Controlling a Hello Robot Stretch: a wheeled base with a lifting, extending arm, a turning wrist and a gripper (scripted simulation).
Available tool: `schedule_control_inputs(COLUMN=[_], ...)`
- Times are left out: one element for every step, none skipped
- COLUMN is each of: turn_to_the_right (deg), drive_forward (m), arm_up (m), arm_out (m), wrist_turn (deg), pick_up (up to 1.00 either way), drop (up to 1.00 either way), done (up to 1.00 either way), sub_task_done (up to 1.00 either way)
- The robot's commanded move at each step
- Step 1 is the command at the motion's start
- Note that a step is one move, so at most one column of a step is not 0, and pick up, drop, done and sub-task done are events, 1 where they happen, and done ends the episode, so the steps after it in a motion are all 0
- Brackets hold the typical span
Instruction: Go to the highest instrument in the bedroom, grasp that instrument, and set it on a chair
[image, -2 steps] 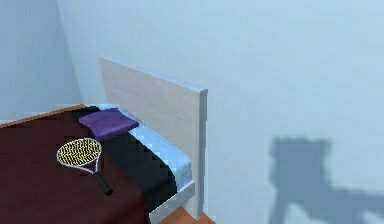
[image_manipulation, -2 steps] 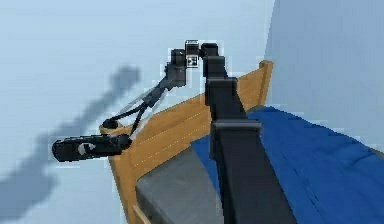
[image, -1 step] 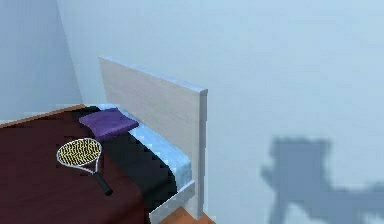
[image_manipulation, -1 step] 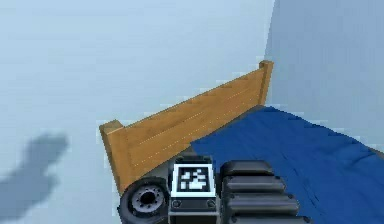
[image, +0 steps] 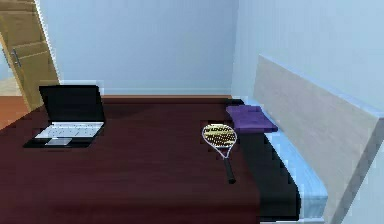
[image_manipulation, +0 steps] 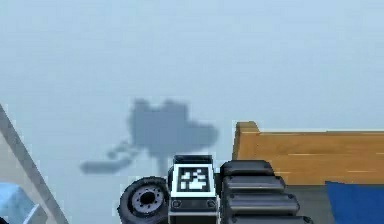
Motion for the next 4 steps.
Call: schedule_control_inputs(turn_to_the_right=[0.0,-45.0,-21.0,0.0], drive_forward=[0.05,0.00,0.00,0.65], arm_up=[0.00,0.00,0.00,0.00], arm_out=[0.00,0.00,0.00,0.00], wrist_turn=[0.0,0.0,0.0,0.0], pick_up=[0.00,0.00,0.00,0.00], drop=[0.00,0.00,0.00,0.00], done=[0.00,0.00,0.00,0.00], sub_task_done=[0.00,0.00,0.00,0.00])
